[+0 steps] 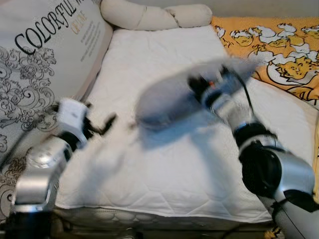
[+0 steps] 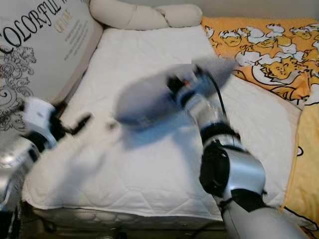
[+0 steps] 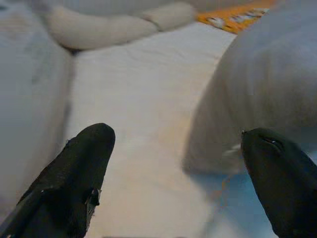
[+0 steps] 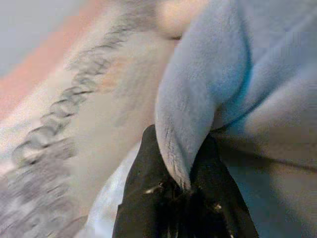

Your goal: Clean up the room

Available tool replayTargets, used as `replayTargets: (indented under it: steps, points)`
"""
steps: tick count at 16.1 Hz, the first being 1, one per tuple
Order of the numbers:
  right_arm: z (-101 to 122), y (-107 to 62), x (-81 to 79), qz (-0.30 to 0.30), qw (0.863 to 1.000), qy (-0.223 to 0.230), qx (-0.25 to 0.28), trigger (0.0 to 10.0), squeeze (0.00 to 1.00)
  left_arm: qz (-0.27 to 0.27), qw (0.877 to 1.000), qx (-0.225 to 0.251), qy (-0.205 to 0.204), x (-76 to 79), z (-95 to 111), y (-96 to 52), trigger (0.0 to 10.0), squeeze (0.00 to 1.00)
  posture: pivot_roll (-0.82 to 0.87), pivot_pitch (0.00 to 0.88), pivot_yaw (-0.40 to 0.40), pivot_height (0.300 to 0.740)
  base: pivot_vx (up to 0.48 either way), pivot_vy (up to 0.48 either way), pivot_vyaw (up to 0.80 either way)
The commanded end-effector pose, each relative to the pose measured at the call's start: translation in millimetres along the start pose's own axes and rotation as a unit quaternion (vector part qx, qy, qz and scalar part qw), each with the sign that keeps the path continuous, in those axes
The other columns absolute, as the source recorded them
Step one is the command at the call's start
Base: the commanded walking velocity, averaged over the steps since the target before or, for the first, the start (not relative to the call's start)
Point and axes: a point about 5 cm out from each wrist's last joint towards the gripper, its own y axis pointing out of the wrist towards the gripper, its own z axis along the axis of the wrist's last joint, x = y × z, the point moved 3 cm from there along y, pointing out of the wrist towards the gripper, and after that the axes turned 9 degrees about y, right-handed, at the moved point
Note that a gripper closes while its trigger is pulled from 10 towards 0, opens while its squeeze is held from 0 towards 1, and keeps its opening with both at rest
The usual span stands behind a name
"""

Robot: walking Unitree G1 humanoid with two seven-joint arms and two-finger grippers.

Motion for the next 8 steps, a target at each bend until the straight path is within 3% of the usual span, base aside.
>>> replayTargets:
  steps: [1, 2, 3, 5, 6, 7, 8]
  points:
    - [18.0, 3.8, -37.9, 0.085, 0.996, -0.007, 0.007, 0.0, 0.0, 0.029, 1.0, -0.005, -0.005, -10.4, -2.8, -1.3, 10.0, 0.0, 0.03, 0.0, 0.038, 0.74, 0.0, 0.0, 0.0]
    - [29.1, -3.8, -61.6, 0.156, 0.988, 0.011, -0.001, 0.0, 0.0, 0.055, 0.998, -0.007, -0.002, -19.1, -2.9, -1.7, 10.0, 0.0, 0.02, 0.0, 0.042, 0.74, 0.0, 0.0, 0.0]
    - [34.7, -19.3, -73.2, 0.209, 0.978, 0.0, -0.018, 0.0, 0.0, 0.077, 0.997, -0.006, -0.009, -26.5, -2.4, -2.1, 10.0, 0.0, 0.02, 0.0, 0.045, 0.74, 0.0, 0.0, 0.0]
    - [37.9, -48.6, -72.0, 0.267, 0.963, 0.004, -0.043, 0.0, 0.0, 0.109, 0.994, -0.009, -0.012, -37.4, -3.8, -3.6, 10.0, 0.0, 0.01, 0.0, 0.052, 0.74, 0.0, 0.0, 0.0]
    - [38.1, -52.5, -66.4, 0.267, 0.963, 0.01, -0.045, 0.0, 0.0, 0.115, 0.993, -0.01, -0.014, -39.3, -4.5, -3.9, 10.0, 0.0, 0.01, 0.0, 0.052, 0.74, 0.0, 0.0, 0.0]
    - [36.1, -55.7, -50.7, 0.245, 0.968, 0.018, -0.051, 0.0, 0.0, 0.123, 0.992, -0.011, -0.017, -42.2, -5.1, -4.1, 10.0, 0.0, 0.01, 0.0, 0.052, 0.74, 0.0, 0.0, 0.0]
    - [20.7, -60.1, 1.4, 0.145, 0.986, 0.031, -0.07, 0.0, 0.0, 0.143, 0.989, -0.006, -0.025, -49.3, -3.2, -4.7, 10.0, 0.0, 0.0, 0.0, 0.063, 0.74, 0.0, 0.0, 0.0]
